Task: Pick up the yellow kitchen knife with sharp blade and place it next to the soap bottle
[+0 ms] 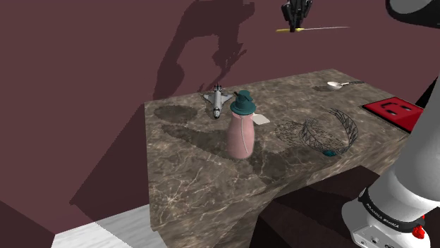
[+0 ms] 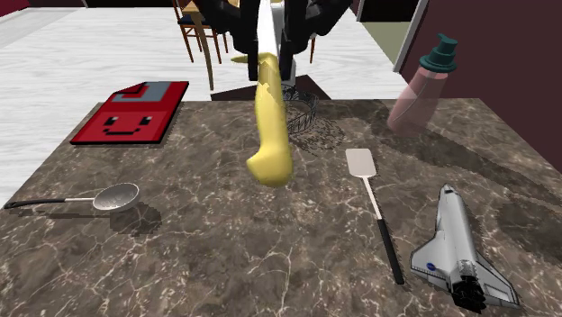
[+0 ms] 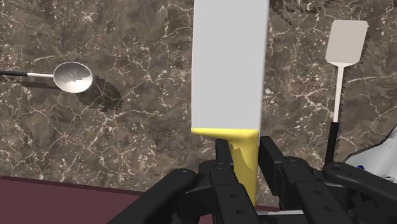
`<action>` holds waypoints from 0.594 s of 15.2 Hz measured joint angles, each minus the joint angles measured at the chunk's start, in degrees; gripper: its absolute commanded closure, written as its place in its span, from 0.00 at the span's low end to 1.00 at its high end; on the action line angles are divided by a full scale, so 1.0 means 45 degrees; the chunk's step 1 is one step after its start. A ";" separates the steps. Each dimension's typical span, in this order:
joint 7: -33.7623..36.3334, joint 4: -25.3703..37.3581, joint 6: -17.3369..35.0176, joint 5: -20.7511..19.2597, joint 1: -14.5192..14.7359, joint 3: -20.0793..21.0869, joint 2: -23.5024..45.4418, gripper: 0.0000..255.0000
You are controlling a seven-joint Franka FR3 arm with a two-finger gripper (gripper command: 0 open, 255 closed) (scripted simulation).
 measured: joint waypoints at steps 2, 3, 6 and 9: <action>0.0599 -0.0846 0.0131 -0.0083 0.0434 0.0205 -0.0680 1.00; 0.0898 -0.1299 0.0283 -0.0104 0.0628 0.0312 -0.0967 1.00; 0.1870 -0.2264 0.0429 -0.0130 0.1229 0.0697 -0.1736 1.00; 0.2743 -0.3074 0.0497 -0.0109 0.1720 0.1068 -0.2433 1.00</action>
